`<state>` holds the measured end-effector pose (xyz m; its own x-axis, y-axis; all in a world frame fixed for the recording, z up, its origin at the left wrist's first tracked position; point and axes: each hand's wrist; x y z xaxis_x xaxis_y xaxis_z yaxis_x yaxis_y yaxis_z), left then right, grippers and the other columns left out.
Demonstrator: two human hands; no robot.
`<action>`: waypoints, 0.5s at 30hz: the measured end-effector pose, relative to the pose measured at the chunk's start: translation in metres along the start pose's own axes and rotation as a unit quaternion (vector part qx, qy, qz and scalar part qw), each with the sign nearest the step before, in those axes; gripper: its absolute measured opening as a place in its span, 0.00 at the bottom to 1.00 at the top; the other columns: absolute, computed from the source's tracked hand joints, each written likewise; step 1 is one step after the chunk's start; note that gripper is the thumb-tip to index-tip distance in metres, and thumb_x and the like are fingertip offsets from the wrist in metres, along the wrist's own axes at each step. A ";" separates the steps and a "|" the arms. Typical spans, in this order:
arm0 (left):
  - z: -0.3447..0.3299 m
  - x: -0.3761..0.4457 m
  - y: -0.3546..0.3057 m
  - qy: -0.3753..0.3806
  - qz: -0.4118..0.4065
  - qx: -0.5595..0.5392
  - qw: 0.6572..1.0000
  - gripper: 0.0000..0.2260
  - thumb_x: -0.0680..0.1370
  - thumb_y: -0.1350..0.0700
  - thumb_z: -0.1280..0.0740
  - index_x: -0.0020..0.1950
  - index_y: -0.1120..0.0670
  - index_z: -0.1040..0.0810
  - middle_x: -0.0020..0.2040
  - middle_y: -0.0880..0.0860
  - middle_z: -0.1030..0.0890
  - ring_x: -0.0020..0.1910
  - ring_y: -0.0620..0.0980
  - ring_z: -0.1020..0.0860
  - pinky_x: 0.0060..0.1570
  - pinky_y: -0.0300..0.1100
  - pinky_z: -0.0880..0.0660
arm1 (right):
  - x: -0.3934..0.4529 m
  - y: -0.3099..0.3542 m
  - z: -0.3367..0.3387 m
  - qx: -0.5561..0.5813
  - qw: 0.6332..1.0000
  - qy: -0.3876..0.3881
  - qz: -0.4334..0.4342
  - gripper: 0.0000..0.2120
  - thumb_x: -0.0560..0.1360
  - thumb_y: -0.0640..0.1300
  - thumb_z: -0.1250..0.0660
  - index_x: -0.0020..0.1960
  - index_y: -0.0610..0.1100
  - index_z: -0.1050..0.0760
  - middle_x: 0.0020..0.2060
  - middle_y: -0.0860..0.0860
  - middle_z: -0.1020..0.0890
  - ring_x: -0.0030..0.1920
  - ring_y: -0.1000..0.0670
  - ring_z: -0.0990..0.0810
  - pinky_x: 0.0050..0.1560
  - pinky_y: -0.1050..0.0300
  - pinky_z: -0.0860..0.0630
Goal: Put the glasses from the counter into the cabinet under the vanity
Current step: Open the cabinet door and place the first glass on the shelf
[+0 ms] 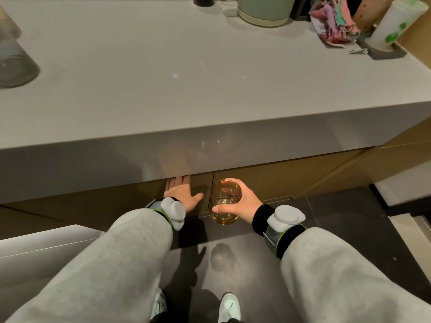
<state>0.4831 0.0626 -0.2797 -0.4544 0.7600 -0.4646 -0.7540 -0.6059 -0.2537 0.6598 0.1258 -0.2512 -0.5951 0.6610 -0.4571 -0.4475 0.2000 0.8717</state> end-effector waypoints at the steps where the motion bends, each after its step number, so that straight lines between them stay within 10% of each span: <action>1: -0.001 0.002 -0.001 0.005 0.008 0.002 1.000 0.32 0.76 0.39 0.39 0.75 0.53 0.42 0.76 0.57 0.40 0.76 0.60 0.43 0.73 0.52 0.44 | 0.001 -0.001 0.001 -0.002 1.000 0.001 -0.003 0.36 0.58 0.45 0.19 0.61 0.55 0.32 0.53 0.56 0.23 0.56 0.53 0.24 0.55 0.59 0.25; 5: -0.003 0.004 -0.003 0.023 0.028 0.008 0.999 0.28 0.77 0.38 0.43 0.70 0.55 0.35 0.68 0.58 0.29 0.66 0.60 0.29 0.64 0.50 0.31 | 0.000 -0.004 0.006 -0.002 1.000 0.003 -0.007 0.37 0.58 0.44 0.19 0.62 0.53 0.32 0.55 0.53 0.22 0.57 0.51 0.23 0.59 0.54 0.25; 15: 0.004 0.002 -0.002 0.001 0.014 -0.001 1.000 0.30 0.77 0.49 0.39 0.76 0.54 0.46 0.76 0.58 0.42 0.75 0.60 0.44 0.73 0.52 0.43 | -0.015 -0.006 0.005 0.007 0.999 0.029 -0.022 0.36 0.59 0.43 0.19 0.61 0.54 0.33 0.53 0.56 0.23 0.55 0.54 0.23 0.52 0.62 0.25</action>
<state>0.4821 0.0664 -0.2766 -0.4747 0.7416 -0.4740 -0.7399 -0.6279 -0.2415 0.6749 0.1179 -0.2490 -0.6123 0.6086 -0.5046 -0.4657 0.2381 0.8523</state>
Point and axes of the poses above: each hand's wrist, its own x-axis towards the middle knuckle, its own z-axis out of the back of the hand, y = z × x
